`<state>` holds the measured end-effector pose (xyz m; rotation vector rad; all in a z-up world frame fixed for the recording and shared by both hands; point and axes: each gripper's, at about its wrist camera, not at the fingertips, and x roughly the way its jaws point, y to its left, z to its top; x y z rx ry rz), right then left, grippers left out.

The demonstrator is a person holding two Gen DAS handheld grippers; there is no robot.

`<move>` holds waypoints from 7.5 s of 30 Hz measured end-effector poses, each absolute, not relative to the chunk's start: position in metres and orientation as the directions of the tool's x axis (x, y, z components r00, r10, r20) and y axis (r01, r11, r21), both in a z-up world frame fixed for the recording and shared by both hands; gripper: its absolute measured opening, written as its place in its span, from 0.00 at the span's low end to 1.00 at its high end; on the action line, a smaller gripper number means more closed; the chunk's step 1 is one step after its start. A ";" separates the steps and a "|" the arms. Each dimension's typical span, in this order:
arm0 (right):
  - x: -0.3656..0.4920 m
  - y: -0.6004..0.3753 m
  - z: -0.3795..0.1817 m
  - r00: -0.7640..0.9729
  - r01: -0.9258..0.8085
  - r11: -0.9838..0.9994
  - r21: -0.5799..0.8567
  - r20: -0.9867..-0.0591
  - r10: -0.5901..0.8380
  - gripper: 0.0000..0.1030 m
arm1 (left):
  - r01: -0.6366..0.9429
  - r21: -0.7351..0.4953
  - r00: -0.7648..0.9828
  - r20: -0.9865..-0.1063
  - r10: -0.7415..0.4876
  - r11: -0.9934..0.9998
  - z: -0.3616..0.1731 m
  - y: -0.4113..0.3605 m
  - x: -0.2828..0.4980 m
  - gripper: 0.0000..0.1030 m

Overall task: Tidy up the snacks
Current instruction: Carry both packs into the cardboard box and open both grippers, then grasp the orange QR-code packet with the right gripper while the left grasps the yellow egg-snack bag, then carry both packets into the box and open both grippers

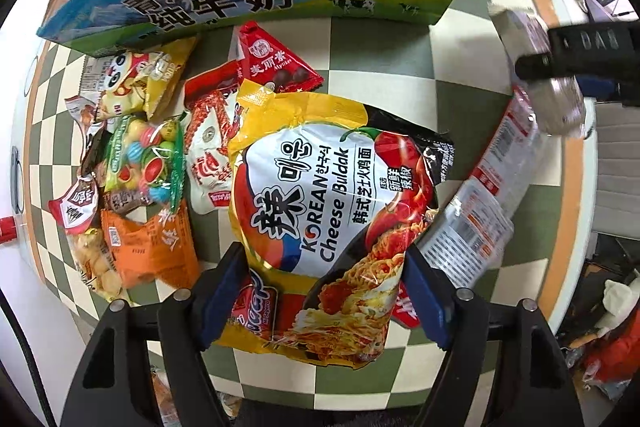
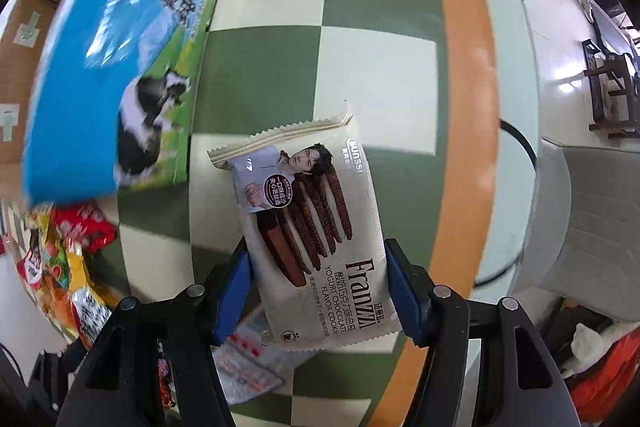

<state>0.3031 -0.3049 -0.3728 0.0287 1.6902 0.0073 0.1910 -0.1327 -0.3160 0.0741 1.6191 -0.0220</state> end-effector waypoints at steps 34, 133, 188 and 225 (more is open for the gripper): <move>0.365 -0.220 -0.190 0.150 0.221 0.921 0.321 -0.944 0.293 0.64 | -0.037 -0.169 0.014 -0.986 -0.168 0.985 -0.177 -0.037 0.444 0.72; 0.198 0.022 -0.430 -0.469 -0.356 0.920 0.161 -0.883 -0.027 0.49 | -0.102 0.042 -0.205 -0.979 0.020 0.994 -0.339 0.158 0.148 0.88; 0.273 -0.151 -0.189 -0.019 0.083 0.912 0.401 -0.915 0.403 0.42 | 0.100 -0.115 0.197 -0.971 -0.133 0.988 -0.123 0.030 0.323 0.26; 0.521 -0.179 -0.285 -0.045 0.179 0.981 0.075 -0.995 0.084 0.84 | 0.073 -0.106 -0.094 -0.991 -0.099 0.992 -0.240 0.001 0.542 0.83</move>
